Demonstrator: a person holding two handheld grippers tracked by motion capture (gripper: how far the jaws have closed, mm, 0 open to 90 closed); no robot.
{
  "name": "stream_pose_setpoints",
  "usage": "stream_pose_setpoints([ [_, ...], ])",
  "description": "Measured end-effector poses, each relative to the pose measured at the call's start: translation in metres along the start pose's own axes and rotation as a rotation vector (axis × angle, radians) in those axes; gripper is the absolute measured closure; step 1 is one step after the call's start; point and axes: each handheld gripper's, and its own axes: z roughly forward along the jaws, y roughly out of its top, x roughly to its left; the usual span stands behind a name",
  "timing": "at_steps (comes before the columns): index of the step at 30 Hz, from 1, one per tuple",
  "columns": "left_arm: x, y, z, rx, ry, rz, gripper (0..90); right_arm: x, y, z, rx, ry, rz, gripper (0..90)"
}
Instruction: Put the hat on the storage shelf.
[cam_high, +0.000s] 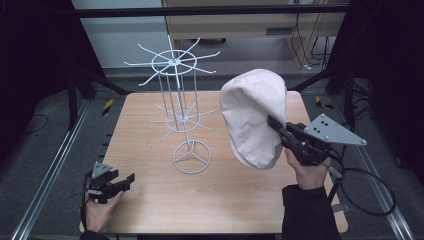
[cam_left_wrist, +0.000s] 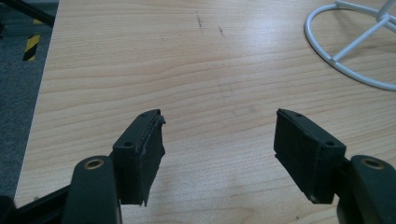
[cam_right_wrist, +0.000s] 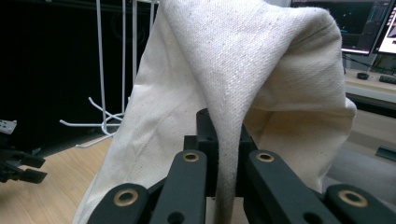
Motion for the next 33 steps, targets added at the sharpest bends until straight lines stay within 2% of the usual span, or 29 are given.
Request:
stream_pose_setpoints([
  [12, 0.0, 0.0, 0.0, 0.004, 0.0, 0.002, 32.9, -0.002, 0.015, -0.005, -0.056, -0.016, 0.0, 88.2],
  [33, 0.001, 0.0, 0.0, 0.003, 0.001, 0.003, 32.9, -0.002, 0.045, -0.002, -0.132, -0.023, 0.0, 88.2],
])
